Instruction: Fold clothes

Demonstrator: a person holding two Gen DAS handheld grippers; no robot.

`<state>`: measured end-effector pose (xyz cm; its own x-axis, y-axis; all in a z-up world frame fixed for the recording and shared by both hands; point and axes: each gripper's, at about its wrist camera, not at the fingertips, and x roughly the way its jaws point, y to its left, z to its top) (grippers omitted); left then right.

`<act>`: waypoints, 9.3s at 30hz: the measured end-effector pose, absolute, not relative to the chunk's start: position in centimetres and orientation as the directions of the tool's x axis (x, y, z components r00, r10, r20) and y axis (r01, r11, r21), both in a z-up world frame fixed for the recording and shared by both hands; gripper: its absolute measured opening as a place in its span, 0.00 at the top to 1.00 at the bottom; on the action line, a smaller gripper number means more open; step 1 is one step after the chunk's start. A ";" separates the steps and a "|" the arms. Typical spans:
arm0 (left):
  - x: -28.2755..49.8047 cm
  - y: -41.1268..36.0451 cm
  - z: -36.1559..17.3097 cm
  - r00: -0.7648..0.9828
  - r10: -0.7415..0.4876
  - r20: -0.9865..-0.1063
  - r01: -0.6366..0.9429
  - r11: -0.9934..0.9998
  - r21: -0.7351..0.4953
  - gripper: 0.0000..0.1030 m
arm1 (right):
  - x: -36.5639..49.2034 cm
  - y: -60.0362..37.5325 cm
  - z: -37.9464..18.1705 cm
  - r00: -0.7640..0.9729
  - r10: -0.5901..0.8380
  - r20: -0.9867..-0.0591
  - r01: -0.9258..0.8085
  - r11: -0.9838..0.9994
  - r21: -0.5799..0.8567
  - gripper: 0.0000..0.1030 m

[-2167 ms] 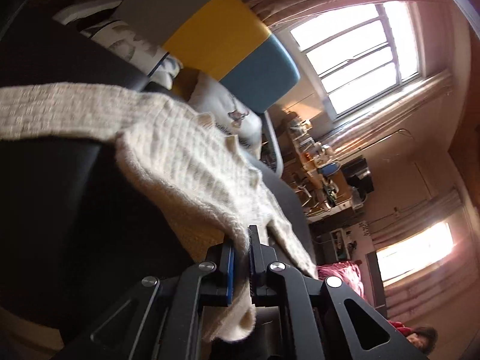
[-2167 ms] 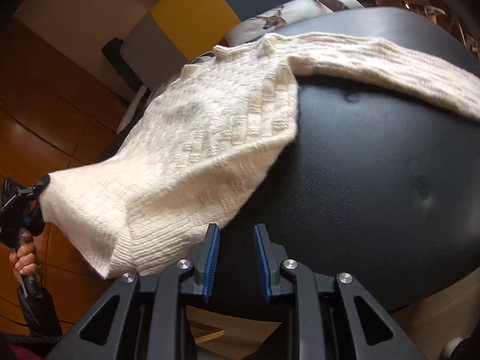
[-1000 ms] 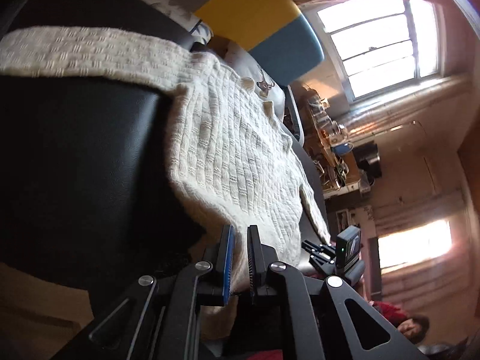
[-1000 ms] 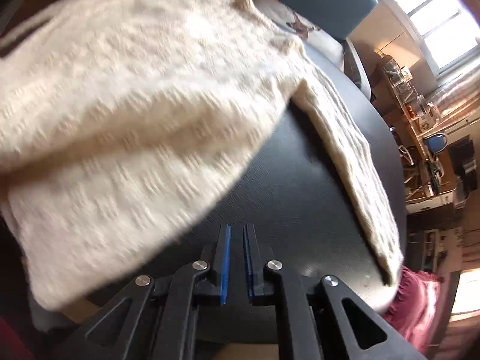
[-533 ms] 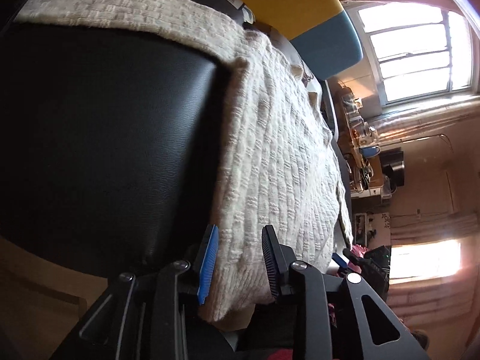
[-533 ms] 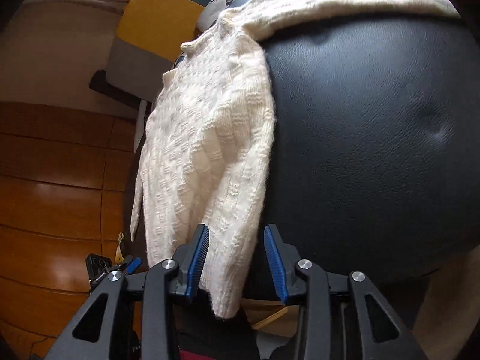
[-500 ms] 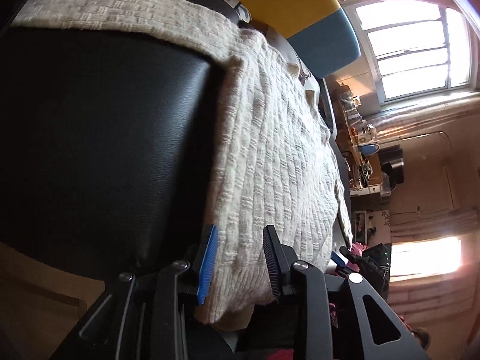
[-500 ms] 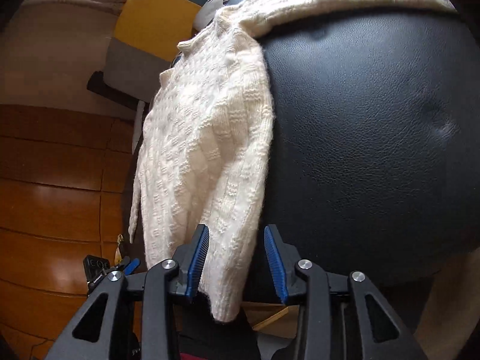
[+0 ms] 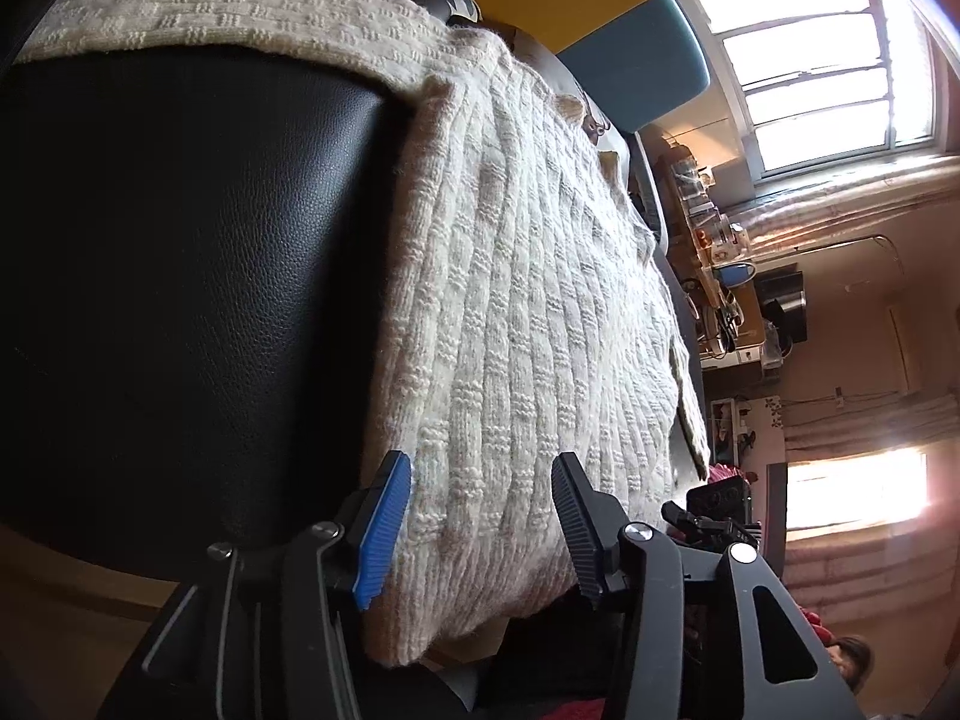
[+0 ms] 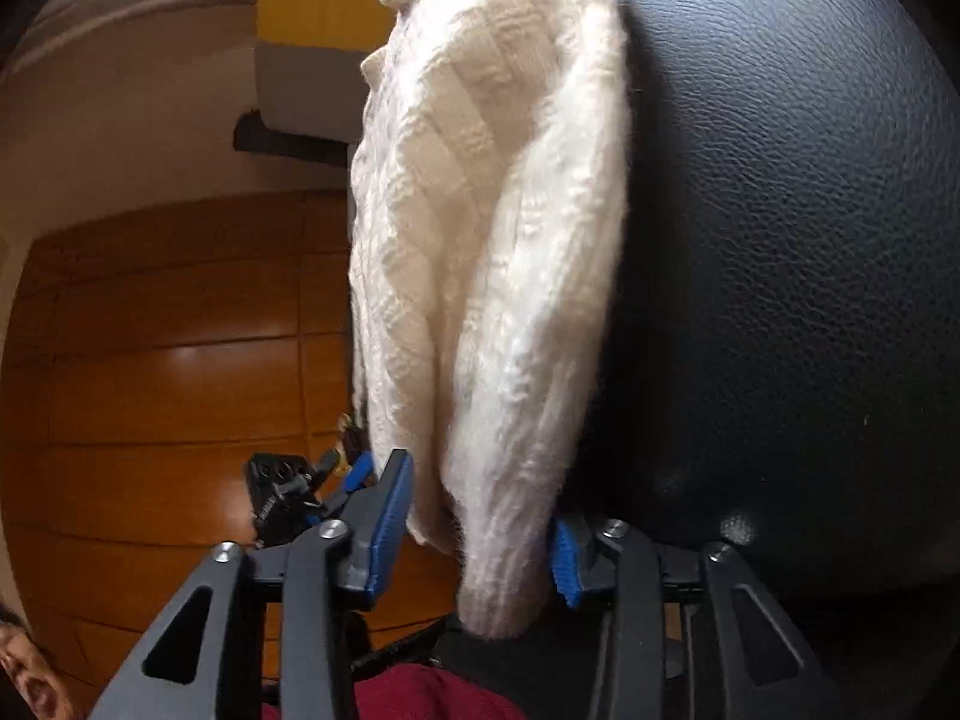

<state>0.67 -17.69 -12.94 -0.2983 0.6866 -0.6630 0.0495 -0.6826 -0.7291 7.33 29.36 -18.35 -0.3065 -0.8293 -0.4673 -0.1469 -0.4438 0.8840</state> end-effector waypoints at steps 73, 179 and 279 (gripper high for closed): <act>-1.2 -12.2 -11.7 -0.298 0.345 -0.890 -0.040 -0.936 -0.350 0.88 | 8.7 26.0 -14.0 -0.251 -0.003 -0.968 0.150 -0.988 -0.036 0.54; 5.1 -15.9 -14.3 -0.279 0.659 -0.698 0.089 -0.706 -0.702 0.60 | 2.6 30.0 -11.4 -0.425 -0.455 -0.783 0.080 -0.880 0.468 0.49; -8.8 -1.0 -11.2 -0.293 0.477 -0.829 -0.184 -0.879 -0.441 0.59 | 12.8 60.2 -15.6 -0.791 -0.084 -0.607 -0.579 -0.221 0.785 0.66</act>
<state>-8.76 -1.05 -11.16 -0.2931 0.4768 -0.8287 -0.1841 -0.8787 -0.4405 12.82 60.15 -15.63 -0.7906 -0.0836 -0.6066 -0.5789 -0.2210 0.7849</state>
